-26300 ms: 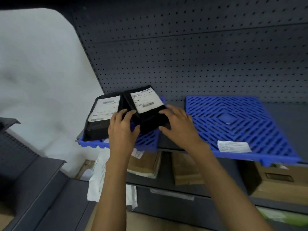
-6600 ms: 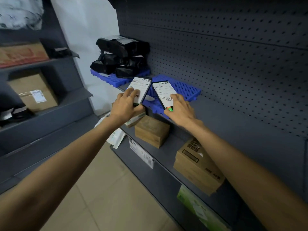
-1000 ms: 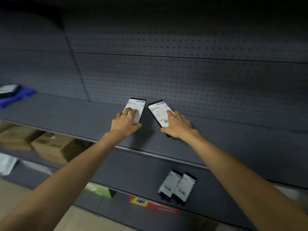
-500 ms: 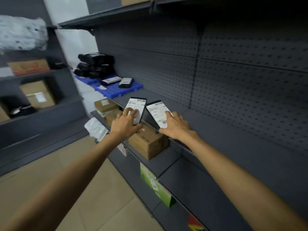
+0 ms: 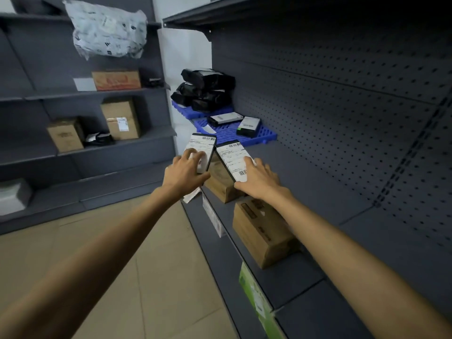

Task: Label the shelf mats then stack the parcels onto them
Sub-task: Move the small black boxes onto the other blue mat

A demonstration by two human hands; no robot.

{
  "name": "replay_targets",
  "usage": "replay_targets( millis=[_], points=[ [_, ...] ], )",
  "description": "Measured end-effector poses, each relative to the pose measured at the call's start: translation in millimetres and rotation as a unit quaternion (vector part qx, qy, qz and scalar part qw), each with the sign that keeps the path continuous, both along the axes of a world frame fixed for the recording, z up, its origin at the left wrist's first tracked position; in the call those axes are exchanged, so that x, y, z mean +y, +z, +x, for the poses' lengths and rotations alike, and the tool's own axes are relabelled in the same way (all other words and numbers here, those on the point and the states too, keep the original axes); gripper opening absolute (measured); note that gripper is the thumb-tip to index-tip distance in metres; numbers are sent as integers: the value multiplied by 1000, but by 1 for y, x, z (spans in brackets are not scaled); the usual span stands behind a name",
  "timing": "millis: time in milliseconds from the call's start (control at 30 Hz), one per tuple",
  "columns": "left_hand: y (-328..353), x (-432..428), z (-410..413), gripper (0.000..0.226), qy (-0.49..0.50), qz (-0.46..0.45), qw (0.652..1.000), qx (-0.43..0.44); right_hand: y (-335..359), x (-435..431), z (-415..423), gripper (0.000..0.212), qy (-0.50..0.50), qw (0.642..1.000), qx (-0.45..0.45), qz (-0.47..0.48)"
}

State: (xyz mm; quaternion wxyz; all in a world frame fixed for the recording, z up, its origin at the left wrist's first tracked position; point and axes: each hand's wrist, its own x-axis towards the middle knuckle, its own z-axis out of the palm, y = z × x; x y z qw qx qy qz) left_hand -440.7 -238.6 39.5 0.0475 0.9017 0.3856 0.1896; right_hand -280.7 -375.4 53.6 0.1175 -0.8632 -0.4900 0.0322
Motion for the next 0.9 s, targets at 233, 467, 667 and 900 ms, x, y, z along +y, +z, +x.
replay_targets(
  millis=[233, 467, 667, 900],
  points=[
    [28, 117, 74, 65, 4, 12, 1000, -22, 27, 124, 78, 86, 6, 1000, -2, 26],
    [33, 207, 140, 62, -24, 6, 999, -36, 28, 216, 133, 83, -26, 999, 26, 40],
    [32, 271, 199, 59, -88, -14, 996, -26, 24, 269, 173, 83, -96, 994, 32, 51],
    [25, 339, 261, 58, -187, -44, 981, 10, 10, 320, 198, 83, -207, 975, 55, 64]
  ],
)
